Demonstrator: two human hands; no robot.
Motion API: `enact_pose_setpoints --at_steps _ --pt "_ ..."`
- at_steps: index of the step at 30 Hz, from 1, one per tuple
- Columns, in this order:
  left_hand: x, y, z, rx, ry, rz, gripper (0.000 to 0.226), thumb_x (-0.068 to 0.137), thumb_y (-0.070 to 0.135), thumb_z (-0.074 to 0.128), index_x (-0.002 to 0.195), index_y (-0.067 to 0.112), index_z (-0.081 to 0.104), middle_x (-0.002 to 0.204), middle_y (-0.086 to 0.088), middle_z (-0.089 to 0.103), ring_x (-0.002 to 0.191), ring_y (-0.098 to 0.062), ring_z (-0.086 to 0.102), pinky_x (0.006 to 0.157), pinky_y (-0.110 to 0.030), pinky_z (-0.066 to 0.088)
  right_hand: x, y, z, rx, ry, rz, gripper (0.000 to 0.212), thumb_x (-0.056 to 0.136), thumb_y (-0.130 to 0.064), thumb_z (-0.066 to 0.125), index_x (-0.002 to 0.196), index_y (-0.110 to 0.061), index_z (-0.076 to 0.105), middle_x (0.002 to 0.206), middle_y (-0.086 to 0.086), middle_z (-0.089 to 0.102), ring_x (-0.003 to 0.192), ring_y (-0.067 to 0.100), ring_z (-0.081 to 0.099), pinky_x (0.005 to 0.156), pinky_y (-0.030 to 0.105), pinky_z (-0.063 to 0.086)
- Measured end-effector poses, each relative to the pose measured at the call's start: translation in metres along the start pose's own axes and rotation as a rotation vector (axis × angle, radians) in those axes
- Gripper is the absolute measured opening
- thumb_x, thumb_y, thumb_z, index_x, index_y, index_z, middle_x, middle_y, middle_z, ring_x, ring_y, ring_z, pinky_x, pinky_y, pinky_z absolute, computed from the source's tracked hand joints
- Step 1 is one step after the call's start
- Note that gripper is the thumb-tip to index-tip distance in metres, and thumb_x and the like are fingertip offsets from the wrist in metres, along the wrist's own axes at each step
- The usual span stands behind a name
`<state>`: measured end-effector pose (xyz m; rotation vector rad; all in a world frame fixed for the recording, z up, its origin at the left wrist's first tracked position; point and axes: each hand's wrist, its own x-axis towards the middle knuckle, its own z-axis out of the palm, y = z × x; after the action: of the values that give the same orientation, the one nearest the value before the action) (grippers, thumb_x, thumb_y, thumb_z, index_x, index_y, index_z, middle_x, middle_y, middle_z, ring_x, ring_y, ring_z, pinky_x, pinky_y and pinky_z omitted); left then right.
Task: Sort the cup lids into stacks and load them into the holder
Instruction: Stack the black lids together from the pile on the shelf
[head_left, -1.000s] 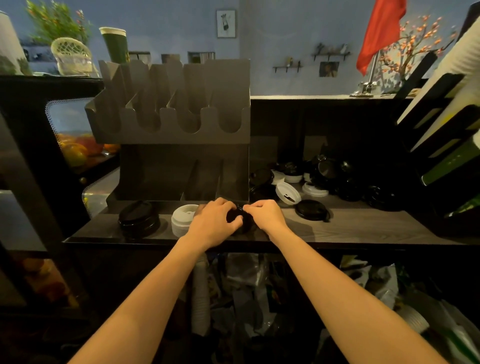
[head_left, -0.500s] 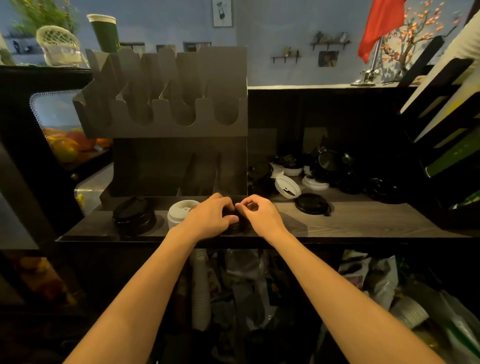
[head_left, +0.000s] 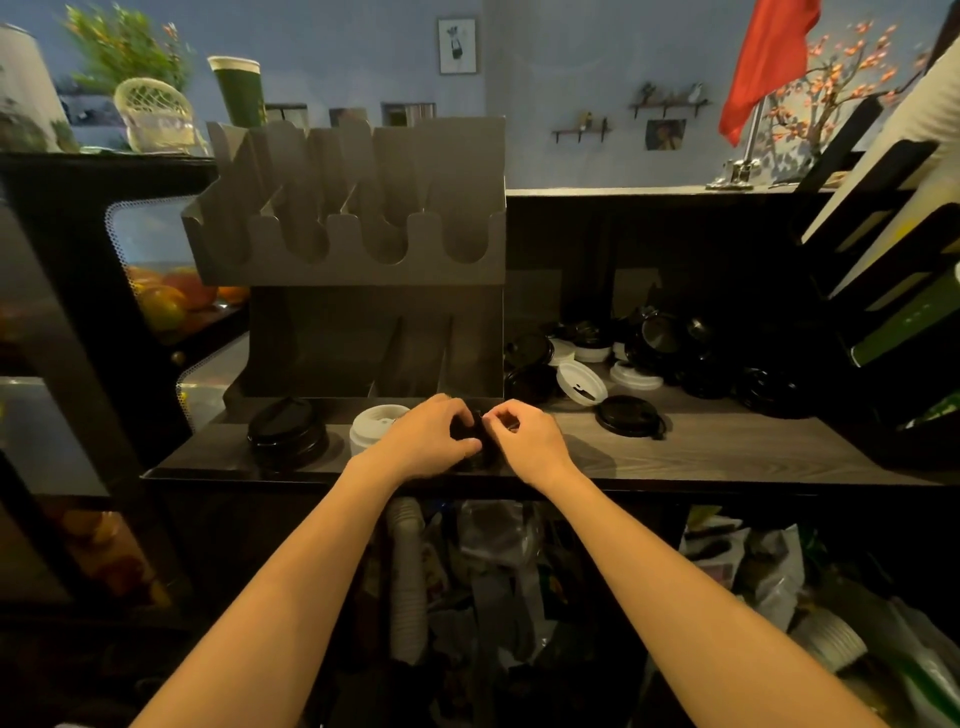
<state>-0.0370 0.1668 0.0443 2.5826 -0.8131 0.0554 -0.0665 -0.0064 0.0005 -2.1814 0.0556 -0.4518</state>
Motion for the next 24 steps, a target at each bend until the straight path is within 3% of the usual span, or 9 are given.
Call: enact_pose_setpoints --at_steps 3,6,10,14,19,22,24 --pt "0.0 -0.002 0.005 -0.046 0.03 -0.002 0.033 0.095 0.036 0.066 0.125 0.024 0.061 0.141 0.002 0.051 0.119 -0.011 0.053 0.095 -0.026 0.045 0.0 0.0 -0.001 0.036 0.019 0.008 0.019 0.101 -0.04 0.054 0.104 -0.026 0.067 0.092 -0.008 0.067 0.087 0.009 0.062 0.076 0.027 0.051" --pt "0.0 -0.004 0.01 -0.083 0.12 0.01 0.026 0.096 0.032 0.064 0.12 0.024 0.061 0.146 0.005 0.046 0.124 -0.011 0.052 0.098 -0.029 0.045 0.0 0.0 -0.002 0.08 0.054 0.021 0.02 0.102 -0.039 0.053 0.103 -0.025 0.066 0.089 -0.008 0.066 0.085 0.009 0.061 0.078 0.032 0.051" --pt "0.002 0.002 0.019 -0.139 0.253 0.035 0.027 0.096 0.031 0.064 0.122 0.025 0.059 0.128 0.008 0.056 0.105 -0.005 0.056 0.087 -0.025 0.048 0.001 0.004 -0.002 0.122 0.1 -0.003 0.013 0.102 -0.034 0.054 0.104 -0.027 0.065 0.094 -0.01 0.066 0.088 0.008 0.062 0.08 0.03 0.054" --pt "0.01 0.019 0.029 -0.213 0.348 0.103 0.03 0.098 0.03 0.063 0.127 0.025 0.057 0.126 0.01 0.058 0.109 -0.003 0.057 0.089 -0.026 0.049 0.001 0.008 -0.015 0.157 0.219 -0.05 0.012 0.101 -0.027 0.057 0.111 -0.026 0.063 0.095 -0.011 0.064 0.088 0.007 0.062 0.078 0.028 0.055" --pt "0.033 0.053 0.044 -0.286 0.363 0.175 0.034 0.098 0.026 0.063 0.131 0.025 0.055 0.131 0.01 0.058 0.111 0.002 0.054 0.085 -0.014 0.041 0.004 0.029 -0.054 0.002 0.316 -0.034 0.02 0.098 -0.024 0.061 0.118 -0.026 0.061 0.104 -0.006 0.062 0.089 0.009 0.063 0.078 0.035 0.057" --pt "0.051 0.074 0.058 -0.286 0.326 0.208 0.039 0.097 0.023 0.065 0.135 0.022 0.053 0.132 0.009 0.056 0.112 0.001 0.052 0.082 -0.008 0.038 0.009 0.053 -0.084 -0.218 0.38 -0.029 0.031 0.094 -0.027 0.066 0.124 -0.024 0.059 0.12 -0.003 0.056 0.109 0.015 0.057 0.085 0.034 0.052" --pt "0.064 0.086 0.067 -0.256 0.314 0.227 0.043 0.095 0.019 0.067 0.135 0.019 0.053 0.134 0.005 0.055 0.112 -0.006 0.055 0.082 -0.012 0.042 0.011 0.068 -0.105 -0.361 0.373 -0.014 0.044 0.091 -0.034 0.07 0.131 -0.024 0.056 0.129 0.0 0.051 0.122 0.02 0.049 0.095 0.035 0.047"
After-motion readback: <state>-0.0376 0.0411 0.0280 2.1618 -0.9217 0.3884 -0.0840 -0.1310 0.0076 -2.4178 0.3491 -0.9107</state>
